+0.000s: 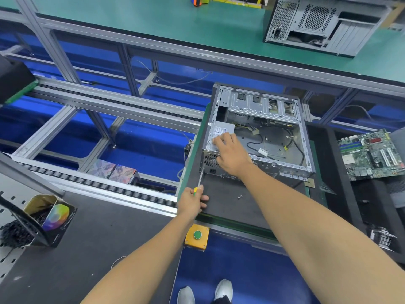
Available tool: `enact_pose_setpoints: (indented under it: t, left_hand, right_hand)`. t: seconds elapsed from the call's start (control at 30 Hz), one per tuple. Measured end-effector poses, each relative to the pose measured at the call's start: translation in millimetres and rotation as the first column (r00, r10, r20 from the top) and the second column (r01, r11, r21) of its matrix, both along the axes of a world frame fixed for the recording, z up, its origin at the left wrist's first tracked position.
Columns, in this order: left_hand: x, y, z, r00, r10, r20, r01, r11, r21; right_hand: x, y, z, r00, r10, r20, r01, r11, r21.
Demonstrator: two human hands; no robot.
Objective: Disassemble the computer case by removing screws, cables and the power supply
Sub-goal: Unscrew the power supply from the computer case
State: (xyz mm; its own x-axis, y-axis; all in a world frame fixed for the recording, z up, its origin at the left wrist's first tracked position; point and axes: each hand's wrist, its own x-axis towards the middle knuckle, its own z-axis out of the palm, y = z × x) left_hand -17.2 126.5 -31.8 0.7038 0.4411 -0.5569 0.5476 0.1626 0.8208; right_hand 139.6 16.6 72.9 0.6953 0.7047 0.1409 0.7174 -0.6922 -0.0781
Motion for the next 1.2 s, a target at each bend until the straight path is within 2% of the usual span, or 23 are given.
enact_pose_setpoints:
  t: [0.27, 0.43, 0.63, 0.77, 0.93, 1.2]
  left_hand:
    - [3, 14, 12, 0.993, -0.086, -0.078, 0.071, 0.982, -0.177]
    - [3, 19, 8, 0.988, -0.135, -0.076, 0.131, 0.99, -0.054]
    - [-5, 15, 5, 0.989, -0.151, 0.006, 0.151, 0.989, -0.009]
    - [-6, 15, 5, 0.993, -0.109, 0.041, 0.11, 0.993, -0.046]
    - [-7, 21, 7, 0.998, -0.061, 0.002, 0.061, 0.992, -0.112]
    - [-7, 22, 11, 0.992, -0.112, -0.059, 0.102, 0.984, -0.149]
  right_hand:
    - [0, 0, 0, 1.0, -0.003, -0.008, 0.003, 1.0, 0.011]
    - [1, 0, -1, 1.0, 0.001, -0.003, -0.001, 1.0, 0.015]
    - [2, -1, -1, 1.0, -0.004, -0.006, 0.004, 1.0, 0.008]
    - [2, 0, -2, 1.0, -0.008, -0.011, 0.008, 1.0, 0.003]
    - [2, -1, -3, 1.0, -0.01, -0.002, 0.01, 1.0, 0.008]
    - [1, 0, -2, 1.0, -0.004, 0.004, 0.004, 1.0, 0.011]
